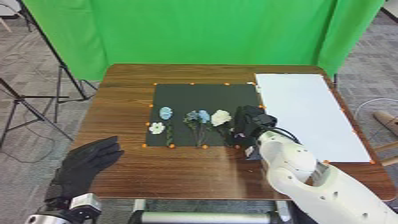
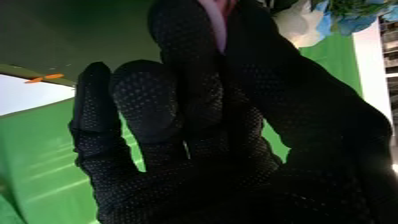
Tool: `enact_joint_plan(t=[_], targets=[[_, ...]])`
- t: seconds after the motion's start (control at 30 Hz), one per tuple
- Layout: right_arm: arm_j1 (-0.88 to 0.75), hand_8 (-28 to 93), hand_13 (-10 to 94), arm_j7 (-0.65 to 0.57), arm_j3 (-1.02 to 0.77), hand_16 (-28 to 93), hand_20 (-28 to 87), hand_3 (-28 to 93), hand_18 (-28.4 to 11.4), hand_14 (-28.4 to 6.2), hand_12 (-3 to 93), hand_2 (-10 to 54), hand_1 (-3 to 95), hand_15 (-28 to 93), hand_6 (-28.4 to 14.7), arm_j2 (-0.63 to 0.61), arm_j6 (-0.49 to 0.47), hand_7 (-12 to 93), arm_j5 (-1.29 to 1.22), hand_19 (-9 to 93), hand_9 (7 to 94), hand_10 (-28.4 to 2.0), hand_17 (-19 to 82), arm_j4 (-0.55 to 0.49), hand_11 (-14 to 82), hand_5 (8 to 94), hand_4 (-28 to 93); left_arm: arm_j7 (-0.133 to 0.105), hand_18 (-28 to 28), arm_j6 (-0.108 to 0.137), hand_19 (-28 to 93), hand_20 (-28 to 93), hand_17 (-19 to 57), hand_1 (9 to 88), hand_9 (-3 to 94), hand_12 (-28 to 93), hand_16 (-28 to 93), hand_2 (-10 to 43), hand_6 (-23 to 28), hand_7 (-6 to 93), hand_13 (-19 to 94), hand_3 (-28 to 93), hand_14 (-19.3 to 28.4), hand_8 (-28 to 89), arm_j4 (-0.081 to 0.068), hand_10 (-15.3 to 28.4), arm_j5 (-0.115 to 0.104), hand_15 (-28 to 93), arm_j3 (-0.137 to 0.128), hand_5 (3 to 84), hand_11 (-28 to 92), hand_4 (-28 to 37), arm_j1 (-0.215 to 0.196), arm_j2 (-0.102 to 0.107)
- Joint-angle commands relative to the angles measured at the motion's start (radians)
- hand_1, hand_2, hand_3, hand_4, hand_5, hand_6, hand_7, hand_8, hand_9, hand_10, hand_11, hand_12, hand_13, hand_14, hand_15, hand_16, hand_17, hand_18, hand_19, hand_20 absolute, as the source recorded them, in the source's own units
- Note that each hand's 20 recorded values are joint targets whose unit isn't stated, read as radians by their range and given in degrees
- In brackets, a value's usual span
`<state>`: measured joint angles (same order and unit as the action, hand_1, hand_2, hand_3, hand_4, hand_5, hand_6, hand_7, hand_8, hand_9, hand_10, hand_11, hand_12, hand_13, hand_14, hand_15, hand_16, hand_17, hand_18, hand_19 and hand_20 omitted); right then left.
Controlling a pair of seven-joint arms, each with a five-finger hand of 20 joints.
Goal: Arrange flowers
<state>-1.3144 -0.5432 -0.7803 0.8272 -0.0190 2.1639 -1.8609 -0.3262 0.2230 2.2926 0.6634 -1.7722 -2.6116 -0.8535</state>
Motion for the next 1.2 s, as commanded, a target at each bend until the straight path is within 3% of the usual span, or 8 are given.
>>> enact_joint_plan(t=[0.03, 0.17, 0.23, 0.6, 0.8, 1.03, 1.13, 1.2], targets=[[-0.006, 0, 67, -0.019, -0.023, 27, 32, 80, -25.5, -10.7, 31.4, -9.2, 44.5, 76, -2.7, -0.007, 0.015, 22, -0.006, 81, 81.7, -9.9, 22, -0.011, 35.6, 76.2, -28, 0.024, 21.5, -0.008, 56, 16, -9.5, 27.0, 37.4, 10, -11, 3.2, 14.4, 13.0, 26, 82, 27.3, -8, 0.008, 21.9, 0.007, 55, -0.001, 46.8, 35, -14.4, -0.006, -0.011], [-0.01, 0, 67, -0.015, -0.033, 27, 31, 81, -25.9, -11.1, 30.7, -9.2, 42.7, 76, -2.7, -0.004, 0.012, 21, -0.028, 81, 81.3, -10.4, 22, -0.019, 36.3, 75.7, -28, 0.023, 21.4, -0.005, 56, 16, -9.5, 27.0, 37.3, 10, -11, 3.3, 14.3, 13.1, 26, 82, 27.3, -8, 0.01, 21.8, 0.006, 55, -0.004, 46.6, 35, -14.3, -0.012, -0.012], [-0.022, 0, 67, -0.02, -0.046, 27, 31, 81, -26.2, -11.1, 29.3, -8.6, 42.3, 76, -2.7, 0.001, 0.006, 21, -0.044, 80, 81.2, -10.7, 22, -0.026, 37.3, 75.7, -28, 0.043, 21.5, -0.015, 56, 16, -9.4, 27.0, 37.3, 10, -11, 3.3, 14.3, 13.1, 26, 82, 27.3, -8, 0.011, 21.7, 0.012, 55, -0.009, 46.6, 35, -14.2, -0.008, -0.022], [-0.031, 0, 68, -0.018, -0.06, 27, 29, 83, -27.8, -11.6, 24.2, -7.3, 38.8, 75, -3.0, 0.011, -0.023, 19, -0.039, 79, 81.1, -12.2, 23, -0.031, 40.2, 75.4, -28, 0.065, 21.7, -0.024, 57, 17, -8.9, 27.1, 36.9, 10, -11, 3.5, 14.2, 13.2, 26, 82, 26.9, -8, 0.013, 21.4, 0.03, 55, -0.012, 46.2, 35, -14.0, 0.001, -0.053], [-0.041, -1, 67, -0.027, -0.064, 27, 28, 83, -28.1, -11.9, 23.5, -6.9, 37.8, 75, -3.2, 0.005, -0.022, 18, -0.036, 79, 80.4, -12.5, 23, -0.03, 40.5, 74.8, -28, 0.069, 21.5, -0.023, 57, 17, -9.0, 27.0, 36.9, 9, -11, 3.5, 14.2, 13.4, 26, 82, 26.9, -8, 0.013, 21.4, 0.029, 55, -0.011, 46.1, 35, -13.9, -0.003, -0.055], [-0.039, -2, 67, -0.028, -0.056, 27, 28, 84, -28.3, -12.2, 23.1, -6.3, 36.5, 75, -3.0, -0.011, 0.015, 18, -0.011, 79, 80.2, -12.6, 23, -0.025, 40.5, 74.6, -28, 0.053, 21.4, -0.004, 56, 17, -9.1, 27.1, 36.7, 9, -11, 3.4, 14.2, 13.5, 26, 82, 26.8, -8, 0.012, 21.2, 0.011, 55, 0.0, 46.1, 35, -13.9, -0.013, -0.029], [-0.041, -4, 67, -0.025, -0.061, 27, 28, 84, -28.3, -12.3, 22.9, -5.8, 35.4, 75, -2.9, -0.02, 0.011, 18, -0.009, 79, 80.1, -12.6, 22, -0.035, 40.4, 74.4, -28, 0.045, 21.3, -0.003, 56, 17, -9.1, 27.1, 36.6, 9, -11, 3.5, 14.2, 13.5, 26, 82, 26.6, -8, 0.012, 21.1, 0.013, 55, 0.01, 46.0, 35, -13.9, -0.015, -0.045], [-0.038, -7, 67, -0.039, -0.056, 27, 28, 85, -28.3, -12.5, 22.7, -5.1, 34.3, 75, -2.9, -0.028, 0.028, 18, -0.002, 79, 79.9, -12.8, 22, -0.039, 40.2, 74.2, -27, 0.067, 21.3, -0.016, 56, 17, -9.1, 27.1, 36.6, 9, -11, 3.5, 14.2, 13.5, 26, 82, 26.6, -8, 0.011, 21.2, 0.023, 54, 0.011, 45.9, 35, -13.9, -0.007, -0.054]])
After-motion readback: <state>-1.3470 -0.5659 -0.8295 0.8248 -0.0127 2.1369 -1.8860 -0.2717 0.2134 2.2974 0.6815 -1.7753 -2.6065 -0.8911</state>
